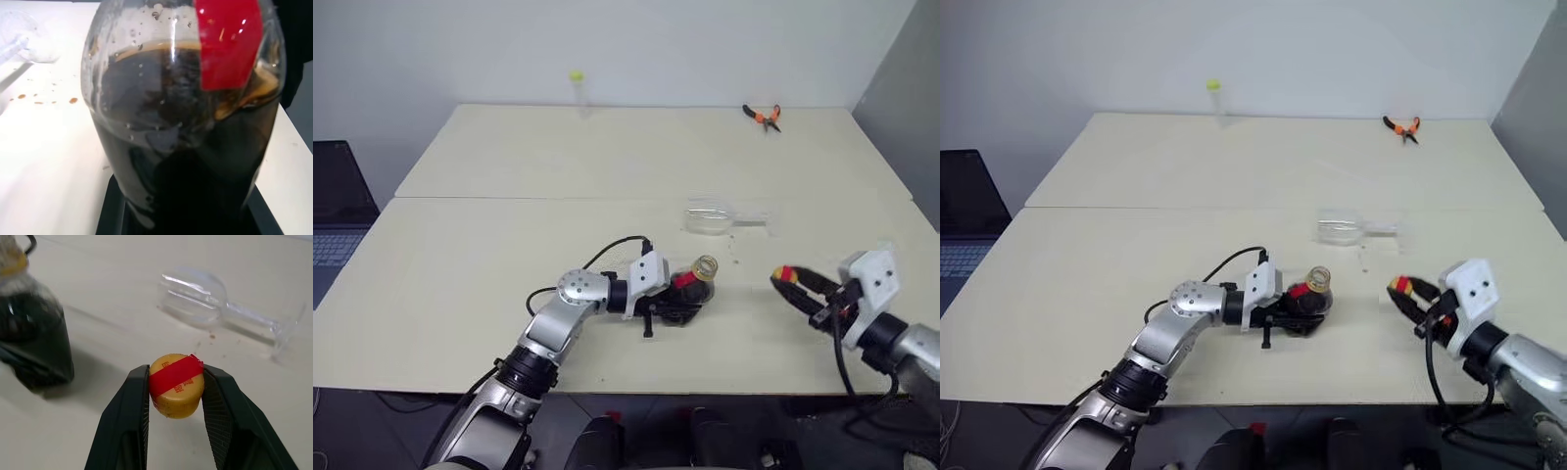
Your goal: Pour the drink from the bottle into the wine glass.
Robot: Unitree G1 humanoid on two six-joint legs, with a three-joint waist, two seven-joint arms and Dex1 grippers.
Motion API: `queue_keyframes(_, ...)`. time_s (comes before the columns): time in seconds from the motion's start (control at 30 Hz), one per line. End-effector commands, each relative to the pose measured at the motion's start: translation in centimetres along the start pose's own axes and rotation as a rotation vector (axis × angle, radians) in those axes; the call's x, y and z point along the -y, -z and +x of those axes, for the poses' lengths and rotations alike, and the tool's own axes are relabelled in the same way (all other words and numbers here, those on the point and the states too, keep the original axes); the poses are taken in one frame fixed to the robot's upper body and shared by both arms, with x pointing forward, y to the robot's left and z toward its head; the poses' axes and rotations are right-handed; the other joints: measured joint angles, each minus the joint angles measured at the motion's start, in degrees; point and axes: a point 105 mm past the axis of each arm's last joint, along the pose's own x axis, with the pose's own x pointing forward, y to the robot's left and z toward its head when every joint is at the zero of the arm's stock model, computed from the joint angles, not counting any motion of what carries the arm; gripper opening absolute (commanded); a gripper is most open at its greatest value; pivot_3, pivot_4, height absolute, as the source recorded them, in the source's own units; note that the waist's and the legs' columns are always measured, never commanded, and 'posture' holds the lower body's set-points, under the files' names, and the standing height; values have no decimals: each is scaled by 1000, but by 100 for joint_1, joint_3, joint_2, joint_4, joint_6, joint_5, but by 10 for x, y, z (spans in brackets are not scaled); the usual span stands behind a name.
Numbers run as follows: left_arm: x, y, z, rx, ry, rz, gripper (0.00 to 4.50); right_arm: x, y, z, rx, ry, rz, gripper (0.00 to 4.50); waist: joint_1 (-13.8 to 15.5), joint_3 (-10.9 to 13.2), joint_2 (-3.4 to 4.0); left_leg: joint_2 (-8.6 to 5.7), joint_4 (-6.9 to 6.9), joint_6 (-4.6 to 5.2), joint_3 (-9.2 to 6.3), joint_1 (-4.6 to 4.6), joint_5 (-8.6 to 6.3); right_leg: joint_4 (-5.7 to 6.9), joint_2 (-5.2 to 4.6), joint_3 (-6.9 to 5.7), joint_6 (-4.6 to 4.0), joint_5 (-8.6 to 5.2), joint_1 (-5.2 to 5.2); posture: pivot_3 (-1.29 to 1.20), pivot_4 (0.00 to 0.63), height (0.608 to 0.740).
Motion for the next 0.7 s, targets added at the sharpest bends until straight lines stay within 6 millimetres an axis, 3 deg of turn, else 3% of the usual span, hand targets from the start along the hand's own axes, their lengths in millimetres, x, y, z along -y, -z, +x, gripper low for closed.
queue_keyframes(0.03,2,-23,-1,84,30,25,773,6,28,6,-22,82,-26,1221,4,0,0,0,0,0,-3,0,0,-1,1,-3,0,0,1,0,150,740)
queue_keyframes(0.13,4,-24,-2,82,42,25,773,8,50,10,-52,127,-18,1221,-1,0,3,-1,0,-1,3,0,1,0,0,4,0,0,-2,0,150,740)
queue_keyframes(0.33,4,-23,-3,74,37,34,773,26,75,12,-86,220,24,1221,2,-1,6,-1,-1,-2,1,1,1,1,0,4,-1,0,-3,0,150,740)
queue_keyframes(0.63,0,-22,-6,71,-3,44,773,17,101,4,-185,166,156,4321,11,-3,4,0,0,-2,-1,2,1,-1,-1,3,-1,0,1,0,150,740)
queue_keyframes(0.7,-3,-22,-6,76,-21,43,773,19,102,2,-188,181,197,4456,12,-4,4,0,0,-2,-1,3,1,0,-1,2,-1,0,2,0,150,740)
